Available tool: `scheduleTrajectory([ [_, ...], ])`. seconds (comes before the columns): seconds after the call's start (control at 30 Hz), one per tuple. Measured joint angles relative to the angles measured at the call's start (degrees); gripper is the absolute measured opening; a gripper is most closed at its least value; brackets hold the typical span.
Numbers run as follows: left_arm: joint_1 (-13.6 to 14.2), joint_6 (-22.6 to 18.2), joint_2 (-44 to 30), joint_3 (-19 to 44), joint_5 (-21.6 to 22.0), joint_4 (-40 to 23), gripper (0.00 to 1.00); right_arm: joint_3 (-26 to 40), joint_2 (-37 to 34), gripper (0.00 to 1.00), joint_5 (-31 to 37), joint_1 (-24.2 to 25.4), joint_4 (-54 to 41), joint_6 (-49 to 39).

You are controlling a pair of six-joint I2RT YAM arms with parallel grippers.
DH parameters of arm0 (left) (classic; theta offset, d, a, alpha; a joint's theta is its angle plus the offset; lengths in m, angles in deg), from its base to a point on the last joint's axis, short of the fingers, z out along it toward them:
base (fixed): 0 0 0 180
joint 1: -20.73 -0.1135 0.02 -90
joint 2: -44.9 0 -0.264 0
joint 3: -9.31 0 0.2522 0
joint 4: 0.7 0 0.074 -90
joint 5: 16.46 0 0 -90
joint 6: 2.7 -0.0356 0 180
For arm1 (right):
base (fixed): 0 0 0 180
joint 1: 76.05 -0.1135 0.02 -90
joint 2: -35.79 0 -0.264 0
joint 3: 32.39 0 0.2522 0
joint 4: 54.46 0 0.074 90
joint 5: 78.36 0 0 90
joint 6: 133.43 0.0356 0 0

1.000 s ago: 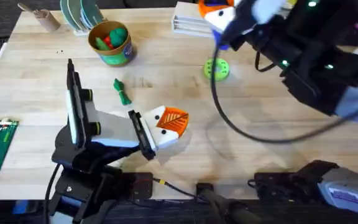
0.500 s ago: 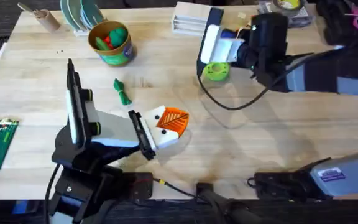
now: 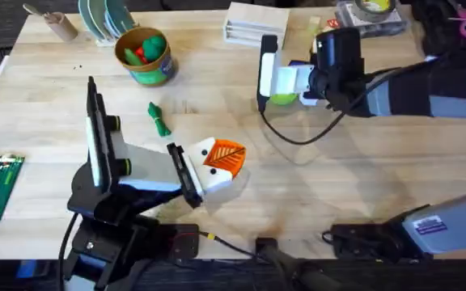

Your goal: Pick up the gripper from the table and insert it into the empty holder that is missing its gripper. Then pick up a screw, insert it into the mounting hole, and use the screwdriver to tighten it. Finally, clean up the table by picking up the vegetable and placing it into the bucket.

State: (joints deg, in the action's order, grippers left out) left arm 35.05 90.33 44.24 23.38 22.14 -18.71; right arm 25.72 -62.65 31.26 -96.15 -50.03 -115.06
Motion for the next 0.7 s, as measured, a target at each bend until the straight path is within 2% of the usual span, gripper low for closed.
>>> scheduleTrajectory([
  [0.03, 0.00, 0.00, -0.01, 0.00, 0.00, 0.00, 0.004, 0.48, 0.33, 0.922, 0.23, 0.02, -0.13, 0.06],
  [0.07, 0.00, 0.00, 0.00, 0.00, 0.00, 0.00, 0.004, 0.86, 0.65, 0.972, 0.28, 0.04, -0.74, 0.41],
  [0.37, 0.00, 0.00, 0.00, 0.00, 0.00, 0.00, 0.004, 0.76, 2.27, 0.991, 1.51, -1.20, -3.49, 12.59],
  [0.5, 0.00, 0.00, 0.00, 0.00, 0.02, 0.00, 0.004, 0.02, 6.16, 0.992, 0.63, -2.19, -4.22, 20.01],
  [0.53, 0.00, -0.05, 0.00, 0.00, 0.02, 0.00, 0.030, -0.02, 7.66, 0.991, 0.47, -2.14, -4.30, 21.80],
  [0.63, 0.00, -0.15, 0.00, 0.00, 0.07, 0.00, 0.459, -0.02, 12.61, 0.991, 0.43, -1.55, -4.24, 26.80],
  [0.7, 0.00, -0.15, 0.00, 0.00, 0.09, 0.00, 0.813, -0.02, 15.93, 0.991, 0.43, -1.26, -4.24, 30.18],
])
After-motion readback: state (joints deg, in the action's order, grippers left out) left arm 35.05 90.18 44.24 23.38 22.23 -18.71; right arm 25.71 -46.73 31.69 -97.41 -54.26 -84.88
